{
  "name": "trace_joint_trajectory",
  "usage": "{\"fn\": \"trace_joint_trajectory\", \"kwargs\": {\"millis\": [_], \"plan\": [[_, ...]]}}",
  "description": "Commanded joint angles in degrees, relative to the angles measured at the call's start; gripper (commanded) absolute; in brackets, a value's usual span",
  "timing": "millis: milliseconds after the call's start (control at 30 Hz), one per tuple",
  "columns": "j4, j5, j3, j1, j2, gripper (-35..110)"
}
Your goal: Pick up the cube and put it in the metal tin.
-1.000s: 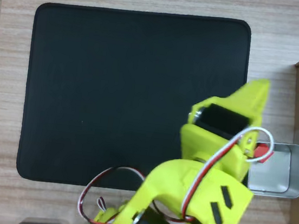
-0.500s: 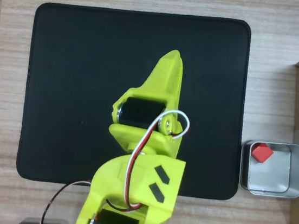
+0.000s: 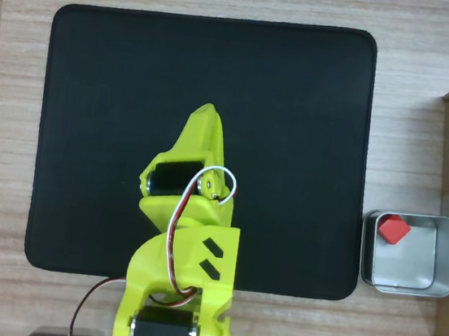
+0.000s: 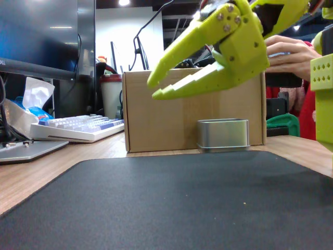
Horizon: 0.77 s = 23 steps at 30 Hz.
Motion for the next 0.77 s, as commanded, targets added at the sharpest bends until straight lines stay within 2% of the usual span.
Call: {"fn": "trace_joint_trajectory", "kwargs": {"millis": [0,333,733], "plan": [[1.5,0.4,1.3,0.4,2.0,0],[14.2,3.3,3.6,1.1,7.0,0],[14.3,4.8,3.6,2.6,7.1,0]]}}
